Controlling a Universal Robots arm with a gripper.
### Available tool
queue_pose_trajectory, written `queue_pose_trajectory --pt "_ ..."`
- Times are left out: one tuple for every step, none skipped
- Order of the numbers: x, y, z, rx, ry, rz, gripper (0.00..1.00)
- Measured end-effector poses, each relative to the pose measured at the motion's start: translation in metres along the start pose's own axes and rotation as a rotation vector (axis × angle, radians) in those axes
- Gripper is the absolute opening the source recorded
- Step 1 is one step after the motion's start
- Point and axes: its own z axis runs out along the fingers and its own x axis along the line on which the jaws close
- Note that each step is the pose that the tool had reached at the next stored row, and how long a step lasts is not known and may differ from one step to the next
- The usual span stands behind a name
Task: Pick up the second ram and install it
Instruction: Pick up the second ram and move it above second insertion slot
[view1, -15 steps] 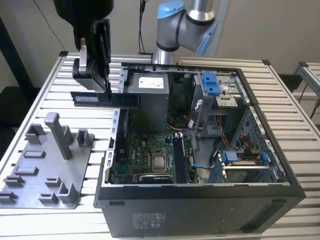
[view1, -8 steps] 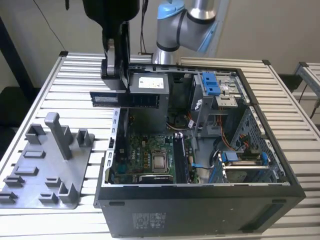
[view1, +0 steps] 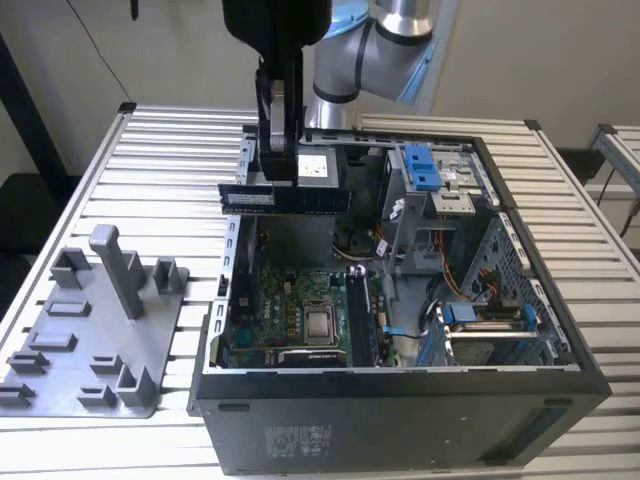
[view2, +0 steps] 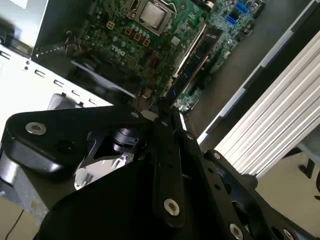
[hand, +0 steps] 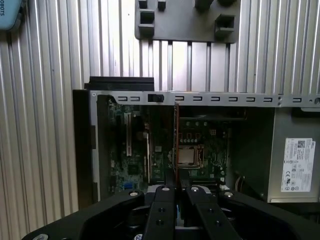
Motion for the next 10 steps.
queue_pose_trajectory --pt "-0.0001 -0.0044 0.0001 0.0000 0.0000 0.000 0.14" --pt "-0.0002 -0.0093 0.0003 0.0000 0.0000 -0.001 0.14" --pt "-0.0002 -0.0137 0.0004 0.0000 0.0000 -0.001 0.14" --pt "-0.0003 -0.0183 0.0005 -0.0001 0.0000 -0.001 0.14" --pt "-0.0004 -0.0228 0.0007 -0.0001 -0.0001 -0.002 0.14" --pt "-0.0005 -0.0273 0.0008 -0.0001 -0.0001 -0.002 0.14" --pt "-0.0005 -0.0318 0.0010 0.0000 -0.0002 -0.002 0.14" --pt "-0.0006 -0.0365 0.0011 -0.0001 -0.0001 -0.003 0.14" --pt "-0.0007 -0.0410 0.0012 -0.0001 -0.0001 -0.003 0.14" --pt "-0.0007 -0.0455 0.0013 -0.0001 -0.0001 -0.003 0.14"
